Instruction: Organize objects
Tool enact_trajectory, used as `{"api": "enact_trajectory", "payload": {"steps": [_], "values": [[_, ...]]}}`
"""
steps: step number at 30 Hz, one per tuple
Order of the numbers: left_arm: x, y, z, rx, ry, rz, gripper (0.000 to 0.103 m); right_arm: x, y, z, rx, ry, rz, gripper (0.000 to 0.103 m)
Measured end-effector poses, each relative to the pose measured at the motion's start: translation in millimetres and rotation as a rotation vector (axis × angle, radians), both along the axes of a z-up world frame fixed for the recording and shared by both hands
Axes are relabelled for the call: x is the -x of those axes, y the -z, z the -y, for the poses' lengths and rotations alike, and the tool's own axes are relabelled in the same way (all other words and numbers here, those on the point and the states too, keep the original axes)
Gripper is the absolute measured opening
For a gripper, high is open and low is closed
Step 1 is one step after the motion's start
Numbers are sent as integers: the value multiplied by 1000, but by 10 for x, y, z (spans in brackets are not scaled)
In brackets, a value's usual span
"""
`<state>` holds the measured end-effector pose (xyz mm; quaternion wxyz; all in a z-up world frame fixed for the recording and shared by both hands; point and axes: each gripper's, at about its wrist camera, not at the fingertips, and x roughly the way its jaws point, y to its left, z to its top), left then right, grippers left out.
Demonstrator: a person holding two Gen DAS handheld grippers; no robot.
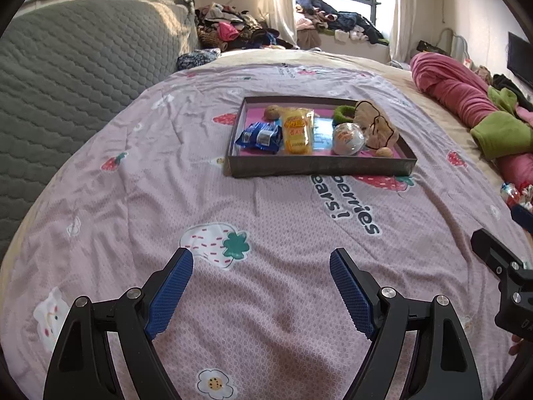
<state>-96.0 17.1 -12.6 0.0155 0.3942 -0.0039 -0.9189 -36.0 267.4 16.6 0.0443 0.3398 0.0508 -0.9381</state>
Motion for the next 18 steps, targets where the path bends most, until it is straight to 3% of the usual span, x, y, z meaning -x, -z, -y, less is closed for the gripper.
{"api": "enact_trajectory", "payload": {"steps": [18], "values": [[25,172,-13,31,22,10,85,15,204,-24,17,7,25,102]]}}
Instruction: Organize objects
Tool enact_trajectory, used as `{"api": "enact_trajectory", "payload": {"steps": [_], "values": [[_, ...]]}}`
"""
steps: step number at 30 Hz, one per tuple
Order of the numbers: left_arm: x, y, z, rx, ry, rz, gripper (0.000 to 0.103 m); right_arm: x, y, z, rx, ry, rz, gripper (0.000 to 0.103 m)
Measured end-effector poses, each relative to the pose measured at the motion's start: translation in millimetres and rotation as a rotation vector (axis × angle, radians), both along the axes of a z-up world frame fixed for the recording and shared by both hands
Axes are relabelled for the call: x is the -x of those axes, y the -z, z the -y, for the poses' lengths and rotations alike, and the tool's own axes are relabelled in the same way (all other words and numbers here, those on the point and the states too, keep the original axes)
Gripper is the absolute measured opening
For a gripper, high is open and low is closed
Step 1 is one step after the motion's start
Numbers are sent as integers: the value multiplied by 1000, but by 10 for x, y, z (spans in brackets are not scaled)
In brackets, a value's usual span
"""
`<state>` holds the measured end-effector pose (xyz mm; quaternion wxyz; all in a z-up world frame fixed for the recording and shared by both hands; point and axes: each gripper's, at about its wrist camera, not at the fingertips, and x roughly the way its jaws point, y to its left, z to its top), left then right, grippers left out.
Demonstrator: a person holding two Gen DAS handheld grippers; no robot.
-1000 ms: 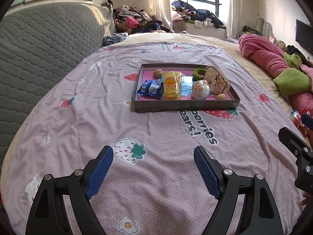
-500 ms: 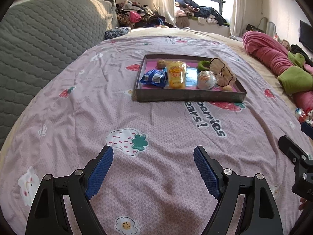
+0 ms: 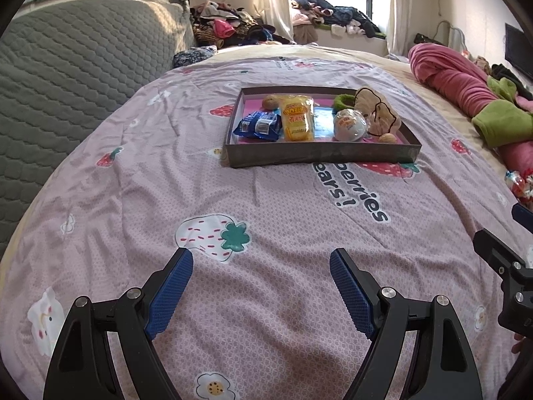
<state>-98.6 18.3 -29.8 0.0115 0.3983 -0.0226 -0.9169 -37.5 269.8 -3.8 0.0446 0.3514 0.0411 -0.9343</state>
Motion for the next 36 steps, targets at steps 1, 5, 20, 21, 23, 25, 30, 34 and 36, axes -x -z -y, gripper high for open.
{"api": "enact_trajectory", "payload": {"steps": [1,5,20,21,23,25,30,34,36], "values": [[1,8,-6,2,2,2,85,-2,12,-3,0,1,1,102],[0,24,-22,4,6,-1,85,0,67,-28,3,7,12,102],[11,141,-29,1,19,3,85,-8,218,-96,6,25,35,102],[13,150,-29,0,18,2,85,-7,231,-95,4,25,37,102],[17,173,-17,0,15,8,85,-5,253,-91,1,26,42,102],[29,203,-2,-3,14,14,85,-9,268,-81,-4,26,42,102],[32,240,4,24,-3,14,85,-2,289,-67,-12,24,43,102],[18,254,9,23,-4,7,85,-3,315,-64,-20,23,48,102],[18,257,13,25,-8,1,85,0,324,-65,-21,23,51,102]]}}
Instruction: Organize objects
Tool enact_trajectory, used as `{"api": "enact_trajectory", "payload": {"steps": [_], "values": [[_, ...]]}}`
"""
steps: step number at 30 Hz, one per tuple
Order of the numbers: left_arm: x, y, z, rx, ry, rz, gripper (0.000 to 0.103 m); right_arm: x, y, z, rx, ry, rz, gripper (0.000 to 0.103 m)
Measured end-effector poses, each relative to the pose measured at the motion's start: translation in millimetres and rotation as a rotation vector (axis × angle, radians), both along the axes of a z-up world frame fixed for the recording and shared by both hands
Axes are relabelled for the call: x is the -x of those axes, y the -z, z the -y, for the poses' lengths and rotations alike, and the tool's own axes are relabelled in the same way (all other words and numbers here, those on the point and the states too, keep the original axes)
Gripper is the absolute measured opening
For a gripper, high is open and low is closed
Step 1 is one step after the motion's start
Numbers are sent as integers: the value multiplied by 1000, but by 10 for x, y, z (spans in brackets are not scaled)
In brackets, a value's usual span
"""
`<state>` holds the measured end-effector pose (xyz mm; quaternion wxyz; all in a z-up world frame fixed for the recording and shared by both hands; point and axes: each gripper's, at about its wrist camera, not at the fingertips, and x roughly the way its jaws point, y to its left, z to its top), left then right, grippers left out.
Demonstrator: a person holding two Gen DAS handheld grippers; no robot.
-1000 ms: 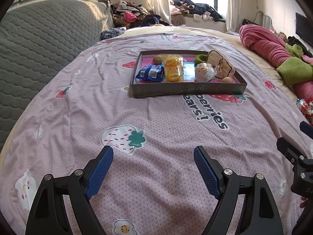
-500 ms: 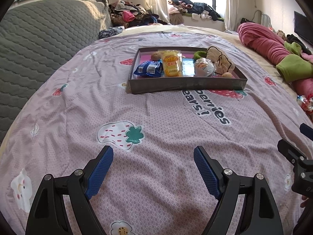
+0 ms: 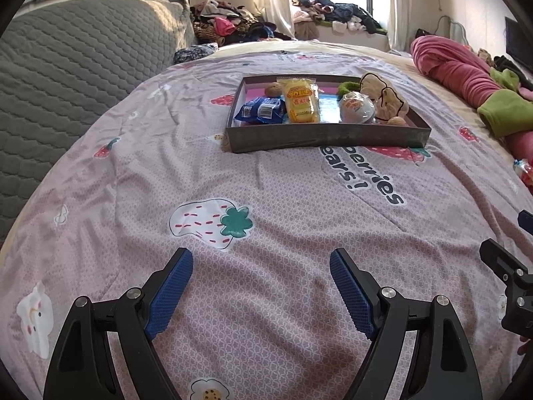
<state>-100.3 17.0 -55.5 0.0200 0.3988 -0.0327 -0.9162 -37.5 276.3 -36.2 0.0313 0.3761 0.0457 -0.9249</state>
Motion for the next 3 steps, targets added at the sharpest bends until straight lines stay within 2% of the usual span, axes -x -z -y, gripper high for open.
{"api": "enact_trajectory", "payload": {"steps": [3], "values": [[3,17,0,-11,11,9,85,-2,11,-5,0,2,3,102]]}}
